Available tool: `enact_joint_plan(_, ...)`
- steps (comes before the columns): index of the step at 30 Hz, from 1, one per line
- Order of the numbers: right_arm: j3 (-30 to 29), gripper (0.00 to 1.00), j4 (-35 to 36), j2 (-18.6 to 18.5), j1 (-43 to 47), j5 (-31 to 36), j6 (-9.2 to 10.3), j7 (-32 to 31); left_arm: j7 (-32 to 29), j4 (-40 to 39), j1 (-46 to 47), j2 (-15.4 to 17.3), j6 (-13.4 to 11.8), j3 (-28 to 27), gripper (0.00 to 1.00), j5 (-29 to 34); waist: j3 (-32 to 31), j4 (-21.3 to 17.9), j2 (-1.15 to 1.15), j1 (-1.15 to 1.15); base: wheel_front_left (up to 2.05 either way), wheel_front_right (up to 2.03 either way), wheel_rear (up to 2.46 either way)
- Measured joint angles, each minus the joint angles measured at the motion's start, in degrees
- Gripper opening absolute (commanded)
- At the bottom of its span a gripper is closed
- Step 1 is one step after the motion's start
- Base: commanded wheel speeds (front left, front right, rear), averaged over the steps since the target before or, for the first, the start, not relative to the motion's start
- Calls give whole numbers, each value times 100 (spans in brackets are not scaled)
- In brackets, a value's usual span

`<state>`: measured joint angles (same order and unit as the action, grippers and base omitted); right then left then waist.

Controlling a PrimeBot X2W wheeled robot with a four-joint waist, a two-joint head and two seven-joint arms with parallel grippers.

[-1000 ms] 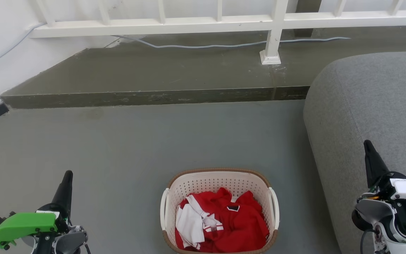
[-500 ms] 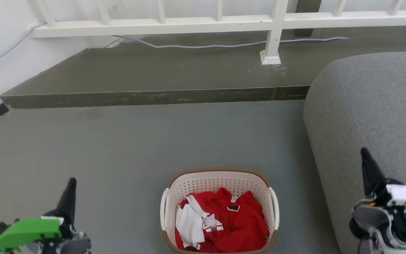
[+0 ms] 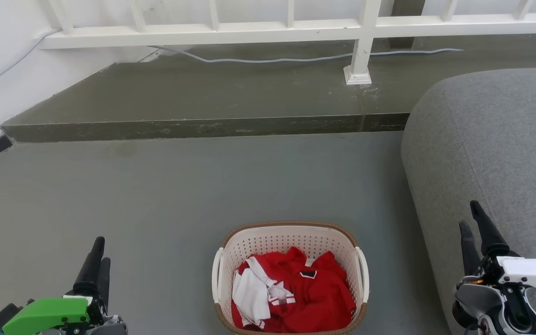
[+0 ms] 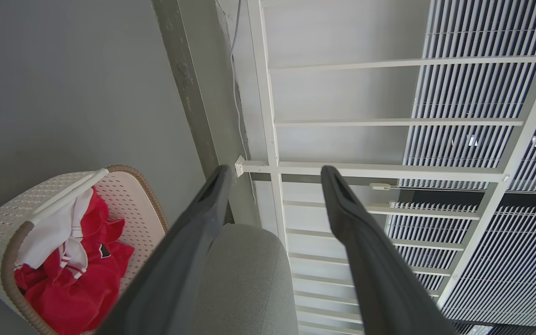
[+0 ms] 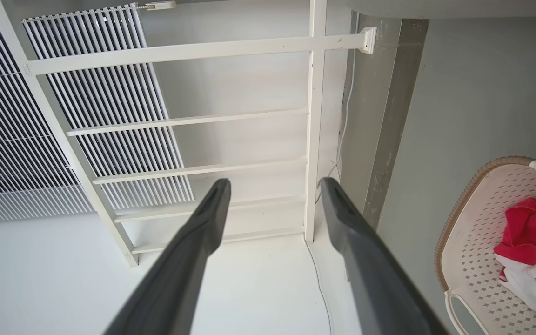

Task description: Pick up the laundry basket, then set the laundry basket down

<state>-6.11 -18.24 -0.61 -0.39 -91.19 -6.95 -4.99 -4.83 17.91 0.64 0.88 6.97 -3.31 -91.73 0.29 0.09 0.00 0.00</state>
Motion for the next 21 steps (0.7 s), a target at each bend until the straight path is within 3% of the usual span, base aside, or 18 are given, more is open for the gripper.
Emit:
enact_joint_plan(9, 218, 100, 134, -13, -6, 185, 0, 193, 212, -162, 1, 2, 0, 124, 100, 143, 14, 3, 0, 0, 0, 0, 0)
enact_joint_plan(21, 654, 100, 277, -197, -55, 880, 0, 469, 475, -333, 12, 174, 0, 511, 100, 920, 35, 0, 0, 0, 0, 0, 0)
